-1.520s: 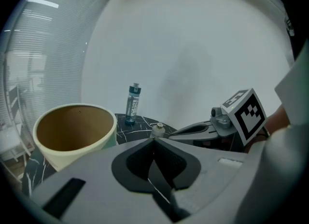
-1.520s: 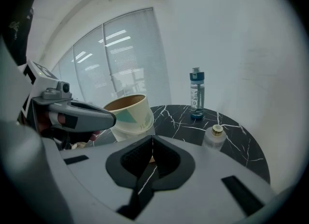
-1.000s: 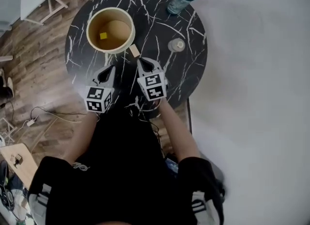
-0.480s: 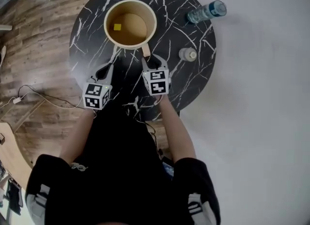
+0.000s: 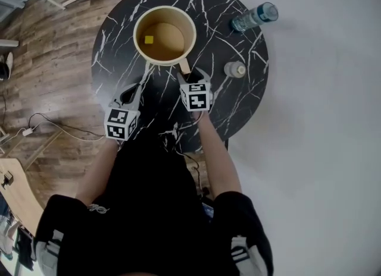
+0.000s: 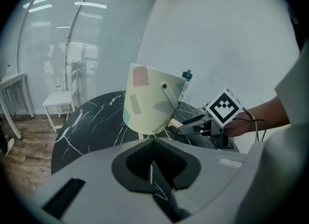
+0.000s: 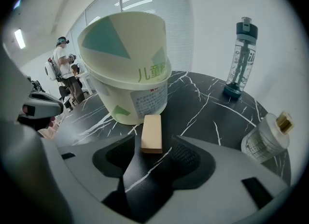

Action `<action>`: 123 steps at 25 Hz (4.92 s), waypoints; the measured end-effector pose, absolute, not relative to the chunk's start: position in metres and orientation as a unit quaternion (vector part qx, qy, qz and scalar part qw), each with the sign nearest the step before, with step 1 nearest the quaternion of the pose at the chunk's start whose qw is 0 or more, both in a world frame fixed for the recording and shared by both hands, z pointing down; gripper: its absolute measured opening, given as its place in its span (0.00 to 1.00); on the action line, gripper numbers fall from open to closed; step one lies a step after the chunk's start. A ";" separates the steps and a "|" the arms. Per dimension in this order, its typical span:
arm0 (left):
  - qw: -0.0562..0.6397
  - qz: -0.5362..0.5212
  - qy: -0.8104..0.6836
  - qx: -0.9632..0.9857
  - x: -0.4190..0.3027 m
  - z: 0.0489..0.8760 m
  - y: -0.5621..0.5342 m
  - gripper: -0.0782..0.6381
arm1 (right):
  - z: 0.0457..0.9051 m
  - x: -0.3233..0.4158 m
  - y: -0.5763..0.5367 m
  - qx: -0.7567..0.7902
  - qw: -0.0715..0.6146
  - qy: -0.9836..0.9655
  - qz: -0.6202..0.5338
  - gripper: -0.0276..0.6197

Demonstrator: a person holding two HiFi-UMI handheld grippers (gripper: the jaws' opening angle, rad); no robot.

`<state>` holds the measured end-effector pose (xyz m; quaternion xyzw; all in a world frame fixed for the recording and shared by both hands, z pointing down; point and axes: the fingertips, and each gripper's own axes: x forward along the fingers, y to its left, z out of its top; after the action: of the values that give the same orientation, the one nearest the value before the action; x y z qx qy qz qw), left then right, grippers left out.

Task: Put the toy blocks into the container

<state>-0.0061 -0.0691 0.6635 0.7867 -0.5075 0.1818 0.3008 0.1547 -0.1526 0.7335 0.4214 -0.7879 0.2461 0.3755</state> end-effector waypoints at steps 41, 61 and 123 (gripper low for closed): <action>0.303 0.209 -0.497 0.786 -0.159 0.655 -0.135 0.11 | 0.673 -0.059 -0.109 0.352 0.286 -0.855 0.252 0.24; 0.176 0.166 -0.429 0.870 -0.119 0.544 -0.234 0.11 | 0.535 -0.035 -0.154 0.490 0.162 -0.843 0.151 0.24; 0.052 0.045 -0.353 0.933 0.013 0.396 -0.079 0.11 | 0.361 0.104 -0.050 0.657 0.069 -0.750 -0.033 0.04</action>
<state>0.0128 -0.0790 0.3962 0.9331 -0.3529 0.0450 0.0522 0.1039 -0.0504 0.3615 0.6572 -0.7499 -0.0327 0.0686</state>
